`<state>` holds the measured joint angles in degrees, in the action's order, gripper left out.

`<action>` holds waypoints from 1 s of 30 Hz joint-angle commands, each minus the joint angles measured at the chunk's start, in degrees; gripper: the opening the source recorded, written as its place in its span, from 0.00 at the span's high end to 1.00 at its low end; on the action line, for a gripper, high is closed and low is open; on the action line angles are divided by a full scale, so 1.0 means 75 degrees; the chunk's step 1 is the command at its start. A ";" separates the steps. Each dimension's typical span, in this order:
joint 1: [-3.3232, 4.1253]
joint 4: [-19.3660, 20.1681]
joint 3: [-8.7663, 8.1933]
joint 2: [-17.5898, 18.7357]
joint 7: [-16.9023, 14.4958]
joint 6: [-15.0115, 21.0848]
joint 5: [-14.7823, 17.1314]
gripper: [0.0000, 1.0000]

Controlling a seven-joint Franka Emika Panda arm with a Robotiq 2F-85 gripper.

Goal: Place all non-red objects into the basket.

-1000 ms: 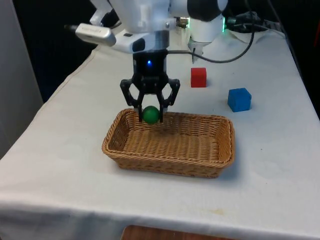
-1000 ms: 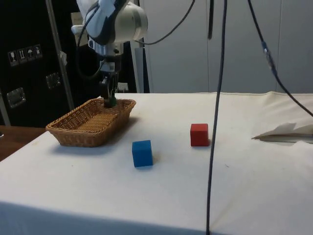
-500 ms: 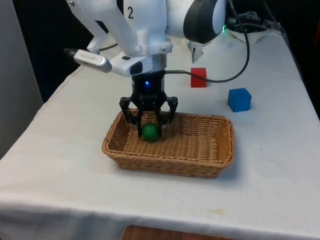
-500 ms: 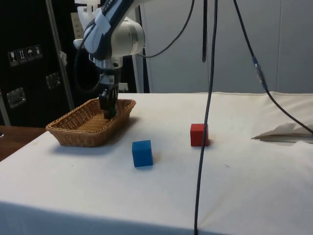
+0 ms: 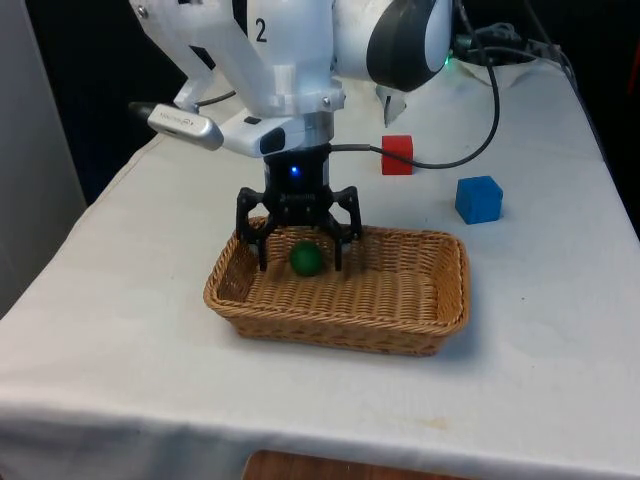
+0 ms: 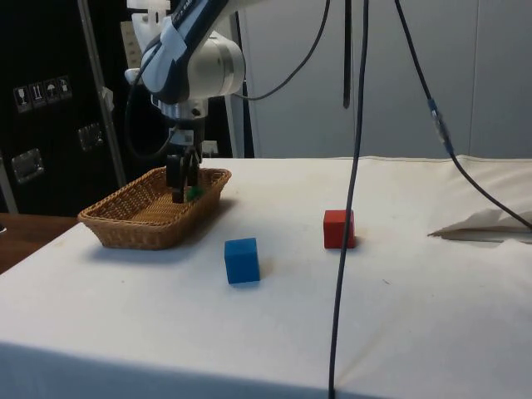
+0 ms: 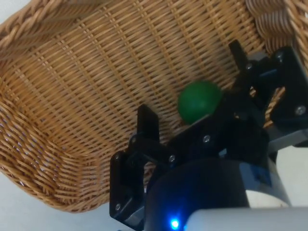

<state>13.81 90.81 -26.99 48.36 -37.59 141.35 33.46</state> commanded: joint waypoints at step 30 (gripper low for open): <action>0.0222 0.0413 -0.0428 -0.1207 0.0604 -0.0901 -0.0069 0.00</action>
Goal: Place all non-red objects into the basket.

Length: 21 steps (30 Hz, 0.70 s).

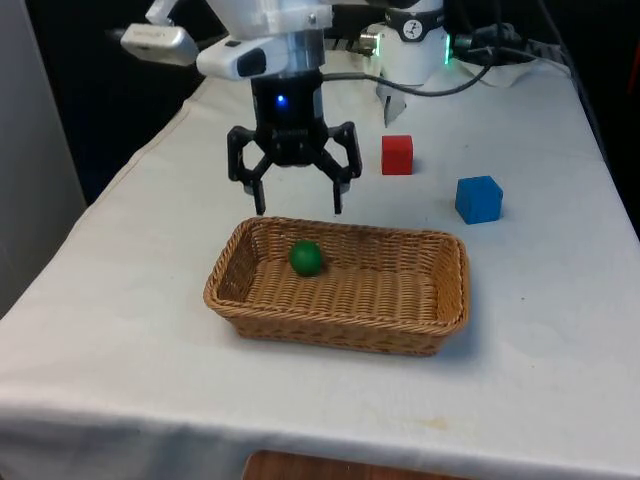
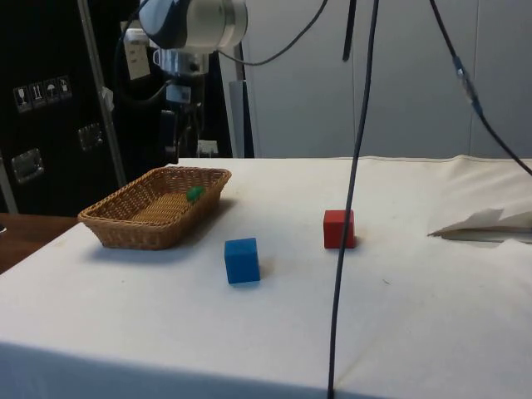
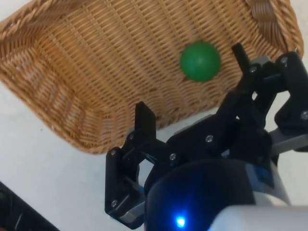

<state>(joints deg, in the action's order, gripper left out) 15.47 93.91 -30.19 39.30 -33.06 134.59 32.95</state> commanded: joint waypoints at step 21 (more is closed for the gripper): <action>0.0695 0.1505 0.0046 -0.1757 0.1024 0.0084 -0.1467 0.00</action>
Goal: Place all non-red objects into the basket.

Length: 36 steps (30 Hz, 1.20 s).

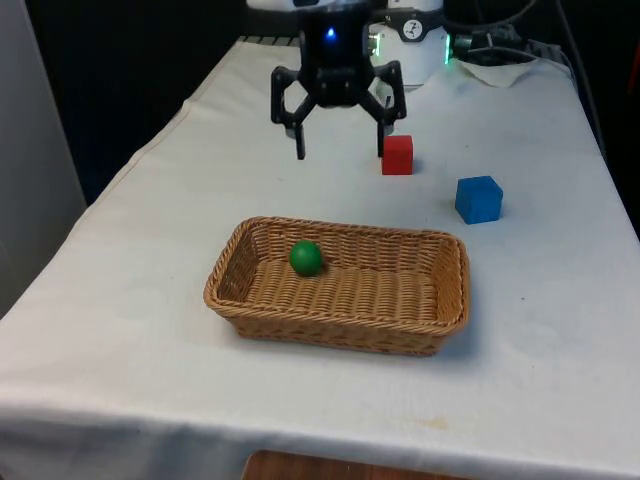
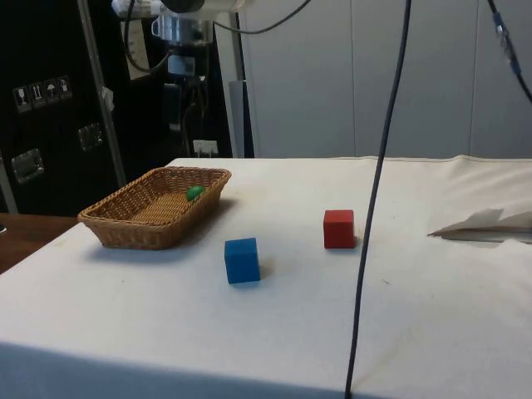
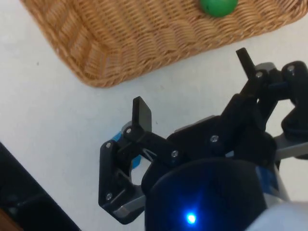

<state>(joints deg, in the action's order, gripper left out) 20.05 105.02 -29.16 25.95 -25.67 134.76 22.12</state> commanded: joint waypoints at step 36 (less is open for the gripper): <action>0.0328 0.1322 0.1276 -0.1230 0.1704 0.0435 -0.1513 0.00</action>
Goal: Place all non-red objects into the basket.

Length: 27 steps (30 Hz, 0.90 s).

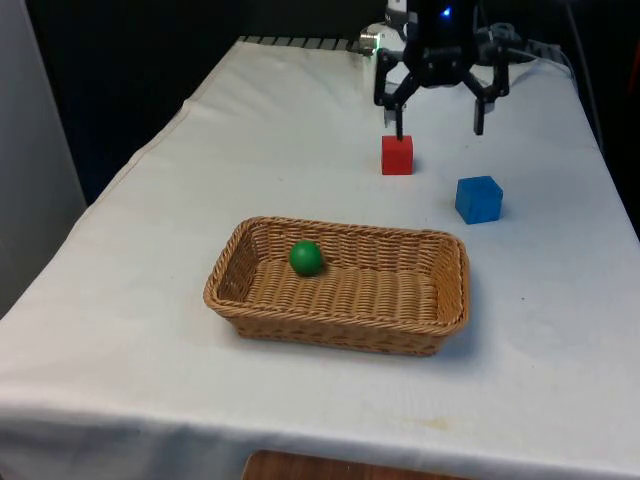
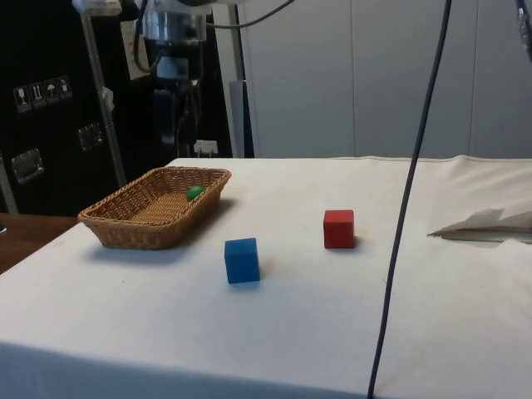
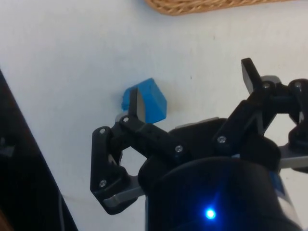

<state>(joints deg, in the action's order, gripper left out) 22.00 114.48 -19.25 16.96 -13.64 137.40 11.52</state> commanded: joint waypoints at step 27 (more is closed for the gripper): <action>0.0023 0.1008 0.0978 -0.0351 0.0321 0.0657 -0.0382 0.00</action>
<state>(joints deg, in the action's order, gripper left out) 22.06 121.98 -11.80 14.38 -11.29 141.92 8.71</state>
